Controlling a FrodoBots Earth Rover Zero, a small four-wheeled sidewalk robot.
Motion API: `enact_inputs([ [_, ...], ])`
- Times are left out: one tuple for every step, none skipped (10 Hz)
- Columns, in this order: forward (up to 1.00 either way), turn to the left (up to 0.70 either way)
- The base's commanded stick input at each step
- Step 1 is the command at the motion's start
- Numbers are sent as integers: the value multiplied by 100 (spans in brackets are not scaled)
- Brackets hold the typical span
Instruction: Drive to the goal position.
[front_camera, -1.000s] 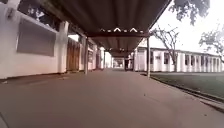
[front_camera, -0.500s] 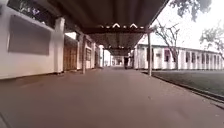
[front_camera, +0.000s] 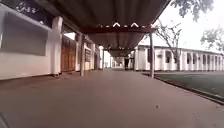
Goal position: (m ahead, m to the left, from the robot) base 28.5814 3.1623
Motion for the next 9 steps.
enact_inputs([
  [66,0],
  [66,0],
  [66,0],
  [66,0],
  [66,0],
  [66,0],
  [66,0],
  [66,0],
  [66,0],
])
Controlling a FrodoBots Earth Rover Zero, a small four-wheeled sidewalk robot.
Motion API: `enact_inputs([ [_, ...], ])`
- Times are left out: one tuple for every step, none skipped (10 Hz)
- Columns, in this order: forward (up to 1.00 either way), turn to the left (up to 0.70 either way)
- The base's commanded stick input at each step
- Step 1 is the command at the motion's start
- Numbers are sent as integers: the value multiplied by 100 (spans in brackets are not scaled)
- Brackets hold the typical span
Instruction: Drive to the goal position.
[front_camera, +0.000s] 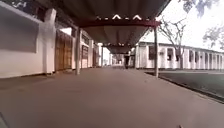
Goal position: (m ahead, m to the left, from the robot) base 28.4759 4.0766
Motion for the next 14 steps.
enact_inputs([
  [66,0],
  [66,0],
  [66,0],
  [66,0],
  [66,0],
  [66,0],
  [66,0],
  [66,0],
  [66,0],
  [66,0],
  [66,0],
  [66,0],
  [66,0],
  [66,0],
])
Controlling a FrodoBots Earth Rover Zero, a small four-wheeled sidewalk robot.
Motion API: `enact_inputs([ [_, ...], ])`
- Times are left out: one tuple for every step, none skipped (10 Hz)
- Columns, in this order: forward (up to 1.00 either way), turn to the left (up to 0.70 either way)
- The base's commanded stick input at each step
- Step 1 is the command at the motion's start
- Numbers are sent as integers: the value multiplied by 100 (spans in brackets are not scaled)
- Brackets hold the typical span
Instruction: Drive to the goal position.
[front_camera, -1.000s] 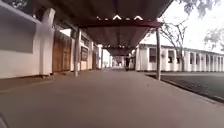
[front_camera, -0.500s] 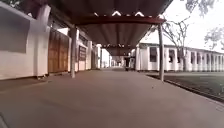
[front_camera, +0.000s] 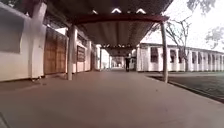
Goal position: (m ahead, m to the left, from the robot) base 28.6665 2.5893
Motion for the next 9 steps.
enact_inputs([
  [66,0],
  [66,0],
  [66,0],
  [66,0],
  [66,0],
  [66,0],
  [66,0],
  [66,0],
  [66,0],
])
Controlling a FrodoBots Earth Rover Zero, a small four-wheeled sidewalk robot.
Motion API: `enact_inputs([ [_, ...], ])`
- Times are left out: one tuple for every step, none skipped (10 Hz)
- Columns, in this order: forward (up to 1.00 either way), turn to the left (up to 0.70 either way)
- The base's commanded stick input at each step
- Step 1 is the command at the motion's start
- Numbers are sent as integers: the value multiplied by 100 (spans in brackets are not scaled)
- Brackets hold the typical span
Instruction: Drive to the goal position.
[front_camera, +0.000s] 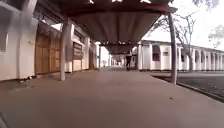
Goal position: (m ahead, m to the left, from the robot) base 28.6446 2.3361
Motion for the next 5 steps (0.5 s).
enact_inputs([
  [66,0],
  [66,0],
  [66,0],
  [66,0],
  [66,0],
])
